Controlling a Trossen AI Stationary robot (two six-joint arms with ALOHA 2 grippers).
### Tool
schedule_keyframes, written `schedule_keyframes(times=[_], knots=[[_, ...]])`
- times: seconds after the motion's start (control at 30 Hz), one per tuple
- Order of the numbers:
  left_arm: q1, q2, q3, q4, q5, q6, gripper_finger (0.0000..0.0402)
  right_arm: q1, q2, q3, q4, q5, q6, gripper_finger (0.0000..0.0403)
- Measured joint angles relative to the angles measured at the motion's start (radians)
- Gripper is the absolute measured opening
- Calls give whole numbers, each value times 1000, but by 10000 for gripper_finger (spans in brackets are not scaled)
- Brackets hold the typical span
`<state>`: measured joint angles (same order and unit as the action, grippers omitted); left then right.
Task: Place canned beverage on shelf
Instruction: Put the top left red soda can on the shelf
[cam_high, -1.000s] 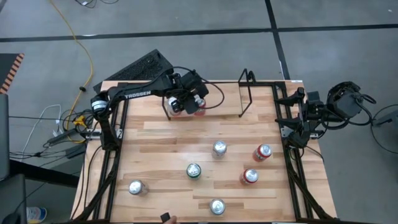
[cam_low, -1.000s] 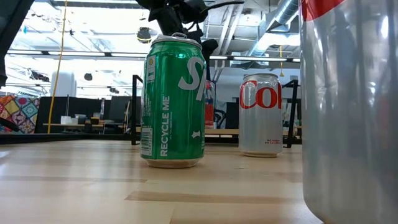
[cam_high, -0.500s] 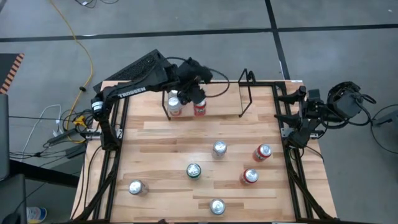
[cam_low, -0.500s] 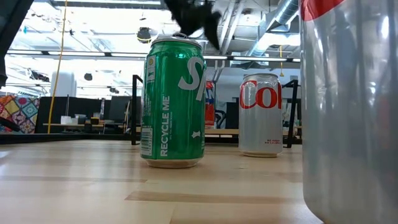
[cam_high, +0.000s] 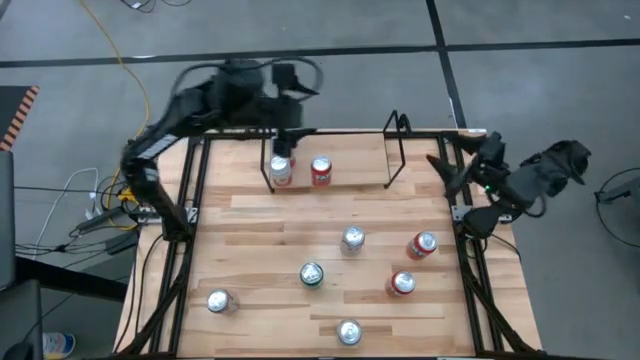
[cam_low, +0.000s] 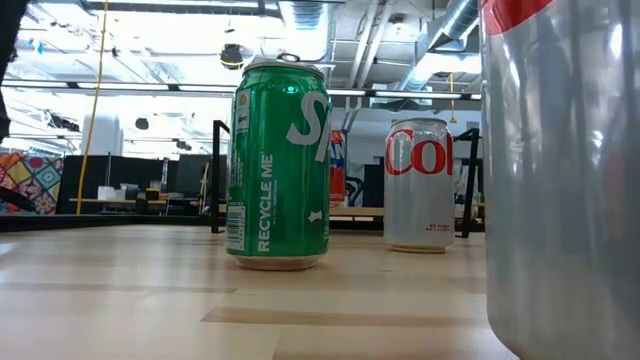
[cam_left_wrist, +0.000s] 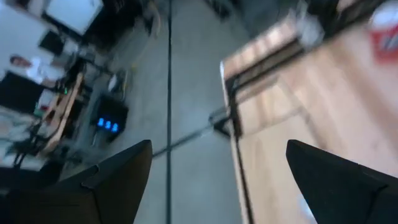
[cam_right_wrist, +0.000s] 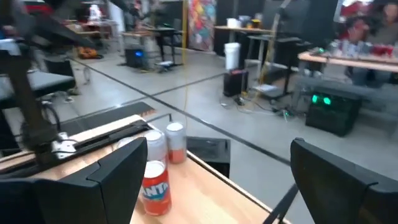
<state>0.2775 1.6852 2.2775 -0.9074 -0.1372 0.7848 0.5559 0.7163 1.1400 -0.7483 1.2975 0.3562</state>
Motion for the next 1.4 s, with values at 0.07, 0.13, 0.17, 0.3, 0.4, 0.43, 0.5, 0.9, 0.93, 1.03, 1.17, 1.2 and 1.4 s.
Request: schedule_keyframes(times=[0.07,0.13,0.17,0.3,0.4,0.43,0.5,0.9,0.93,1.03,1.17,1.2,1.4], knots=[[-1,-50,-4,0,56,-63,355,-51,18,0,0,-43,30,369],[-3,-96,-4,11,102,-141,355,-112,49,1,4,-130,36,370],[-3,-118,-3,16,129,-184,355,-147,67,1,10,-182,36,369],[-2,-190,-4,11,254,-351,355,-283,140,0,101,-494,13,369],[-3,-233,-4,8,375,-434,355,-393,202,0,251,-747,-92,369],[-3,-245,-4,7,408,-454,355,-426,224,0,296,-819,-125,369],[-3,-269,-4,9,453,-488,355,-497,276,1,396,-926,-187,369],[-3,-322,-4,-72,470,-569,355,-748,611,0,612,-1190,-260,369],[-3,-321,-4,-86,470,-571,355,-756,634,0,635,-1201,-260,369],[-3,-320,-5,-117,469,-578,355,-782,699,0,702,-1221,-286,369],[-3,-320,-5,-135,469,-562,355,-820,769,1,760,-1227,-312,369],[-3,-320,-5,-135,469,-562,355,-831,784,1,761,-1241,-312,370],[-3,-320,-5,-139,467,-561,355,-876,878,1,764,-1323,-301,369]])
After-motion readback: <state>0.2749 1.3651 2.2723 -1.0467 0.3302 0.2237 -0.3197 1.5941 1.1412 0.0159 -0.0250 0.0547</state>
